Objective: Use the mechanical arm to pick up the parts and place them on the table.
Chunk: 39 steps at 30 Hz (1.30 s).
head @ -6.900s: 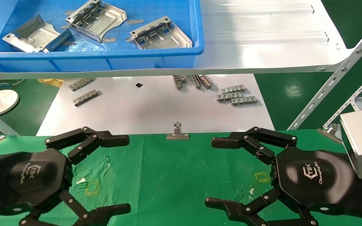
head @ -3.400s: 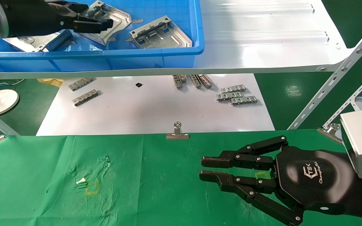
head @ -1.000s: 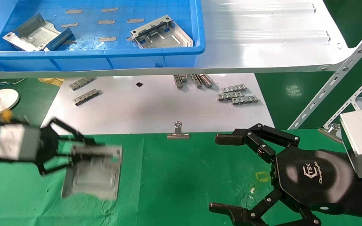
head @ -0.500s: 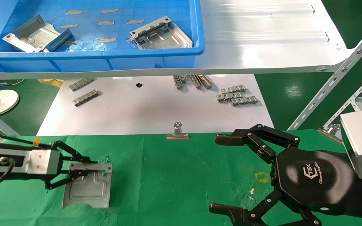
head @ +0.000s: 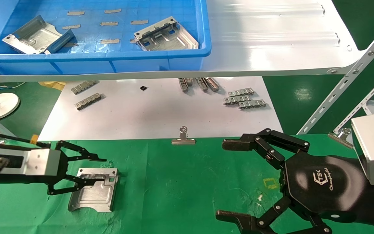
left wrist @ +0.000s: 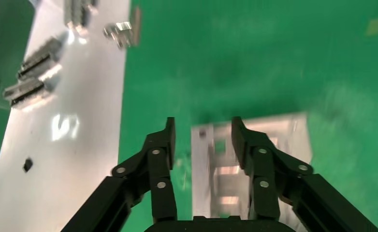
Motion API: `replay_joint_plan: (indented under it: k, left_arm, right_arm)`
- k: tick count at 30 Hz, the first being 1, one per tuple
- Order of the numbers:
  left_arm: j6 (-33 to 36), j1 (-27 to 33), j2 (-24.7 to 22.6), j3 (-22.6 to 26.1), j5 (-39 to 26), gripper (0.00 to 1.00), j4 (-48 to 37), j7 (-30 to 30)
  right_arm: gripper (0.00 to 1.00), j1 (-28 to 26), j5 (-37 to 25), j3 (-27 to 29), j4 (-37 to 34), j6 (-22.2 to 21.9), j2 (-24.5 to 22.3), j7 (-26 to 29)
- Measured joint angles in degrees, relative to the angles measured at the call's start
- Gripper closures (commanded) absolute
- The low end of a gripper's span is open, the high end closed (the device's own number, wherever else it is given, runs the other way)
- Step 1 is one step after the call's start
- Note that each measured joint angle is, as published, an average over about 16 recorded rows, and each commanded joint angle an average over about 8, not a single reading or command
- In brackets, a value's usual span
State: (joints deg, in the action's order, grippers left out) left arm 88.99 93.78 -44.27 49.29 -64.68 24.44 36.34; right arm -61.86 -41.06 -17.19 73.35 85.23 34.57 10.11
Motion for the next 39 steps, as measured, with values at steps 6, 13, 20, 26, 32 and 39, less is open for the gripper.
replay_joint_plan:
  k: [6,13,20,26,32,39]
  left_arm:
    - [2.26,-1.68,-0.03,-1.26,5.46,0.0,-2.4,-3.54]
    - [2.8,-2.87,0.06,-1.9,8.46,0.0,-3.31,-5.56]
    - [2.57,-3.69,0.37,-2.86,8.7,0.0,-1.52,-6.51]
    - [2.13,-5.59,0.99,-4.96,9.51,0.0,2.06,-9.22]
    - [1.55,-8.45,1.88,-7.99,10.93,0.0,7.11,-13.28]
    - [0.85,-11.89,2.95,-11.66,12.66,0.0,13.2,-18.19]
  right_arm:
    - [0.0,0.0,0.01,-0.01,0.0,-0.01,-0.01,-0.01]
    - [0.0,0.01,0.02,-0.01,-0.01,-0.02,-0.01,-0.01]
    - [0.0,0.0,0.03,-0.02,-0.02,-0.02,-0.01,-0.02]
    - [0.0,-0.01,0.03,-0.03,-0.04,-0.02,-0.01,-0.03]
    - [0.0,-0.02,0.04,-0.05,-0.05,-0.01,-0.02,-0.04]
    - [0.0,-0.03,0.05,-0.07,-0.05,-0.02,-0.02,-0.05]
